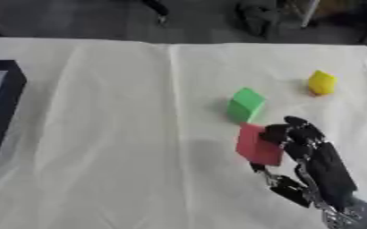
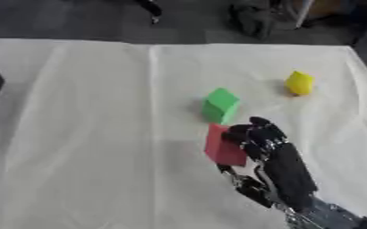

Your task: Pick up the objects with one hand, pass them to the other hand, and then place them into the box on the other side of the table.

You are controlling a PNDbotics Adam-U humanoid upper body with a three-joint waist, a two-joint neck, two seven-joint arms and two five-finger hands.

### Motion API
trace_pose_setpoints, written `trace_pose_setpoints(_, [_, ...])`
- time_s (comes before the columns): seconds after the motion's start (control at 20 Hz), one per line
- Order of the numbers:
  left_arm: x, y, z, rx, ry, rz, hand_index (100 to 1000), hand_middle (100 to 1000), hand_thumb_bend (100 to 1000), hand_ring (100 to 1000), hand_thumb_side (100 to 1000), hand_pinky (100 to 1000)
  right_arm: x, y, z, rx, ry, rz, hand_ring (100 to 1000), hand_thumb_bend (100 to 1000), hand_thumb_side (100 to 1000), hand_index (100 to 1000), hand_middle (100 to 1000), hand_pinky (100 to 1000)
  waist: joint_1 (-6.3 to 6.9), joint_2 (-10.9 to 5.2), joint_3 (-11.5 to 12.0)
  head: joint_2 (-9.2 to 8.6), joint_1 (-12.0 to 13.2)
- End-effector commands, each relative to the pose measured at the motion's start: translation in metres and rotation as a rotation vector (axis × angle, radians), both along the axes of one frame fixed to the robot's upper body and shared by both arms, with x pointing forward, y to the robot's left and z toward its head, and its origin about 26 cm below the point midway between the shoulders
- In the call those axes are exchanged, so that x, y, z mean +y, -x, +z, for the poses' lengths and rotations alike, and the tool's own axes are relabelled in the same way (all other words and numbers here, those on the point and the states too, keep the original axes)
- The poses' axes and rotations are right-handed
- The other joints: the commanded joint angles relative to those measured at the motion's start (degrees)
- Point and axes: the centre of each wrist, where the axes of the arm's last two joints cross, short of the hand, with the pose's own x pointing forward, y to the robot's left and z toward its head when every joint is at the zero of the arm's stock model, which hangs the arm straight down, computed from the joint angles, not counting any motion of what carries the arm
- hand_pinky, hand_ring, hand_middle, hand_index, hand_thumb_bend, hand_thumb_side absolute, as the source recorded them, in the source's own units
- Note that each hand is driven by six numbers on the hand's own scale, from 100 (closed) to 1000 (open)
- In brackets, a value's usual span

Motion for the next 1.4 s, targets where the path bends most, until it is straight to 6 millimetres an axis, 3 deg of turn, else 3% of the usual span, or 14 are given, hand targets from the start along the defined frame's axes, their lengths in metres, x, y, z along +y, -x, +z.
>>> trace_pose_setpoints(0.05, [0.005, 0.001, 0.008, -0.016, -0.041, -0.003, 816, 708, 801, 352, 574, 839, -0.005, 0.001, 0.006, -0.002, 0.056, 0.034, 407, 100, 100, 491, 528, 775, 0.20, -1.47, -0.10, 0.01, 0.13])
trace_pose_setpoints(0.3, [0.005, 0.002, 0.007, -0.009, -0.044, -0.007, 816, 708, 801, 351, 573, 839, -0.010, -0.002, 0.012, -0.004, 0.067, 0.045, 409, 100, 100, 492, 531, 776, 0.19, -1.94, -0.27, -0.05, 0.08])
trace_pose_setpoints(0.5, [0.005, 0.003, 0.004, 0.003, -0.043, -0.003, 816, 708, 800, 351, 574, 839, -0.017, -0.012, 0.029, -0.036, 0.042, 0.035, 407, 102, 100, 491, 532, 773, 0.30, -2.27, -0.61, 0.04, 0.01])
trace_pose_setpoints(0.9, [0.008, 0.004, 0.002, 0.016, -0.049, 0.006, 815, 709, 797, 351, 574, 839, -0.037, -0.047, 0.117, -0.196, -0.085, 0.099, 405, 109, 100, 490, 534, 766, 0.68, -3.08, -1.83, 0.73, 0.07])
trace_pose_setpoints(1.4, [0.009, 0.000, 0.018, -0.021, -0.083, -0.022, 814, 710, 797, 356, 574, 839, -0.036, -0.059, 0.177, -0.190, -0.107, 0.165, 401, 100, 100, 490, 537, 764, 1.03, -3.50, -1.94, 1.22, -0.23])
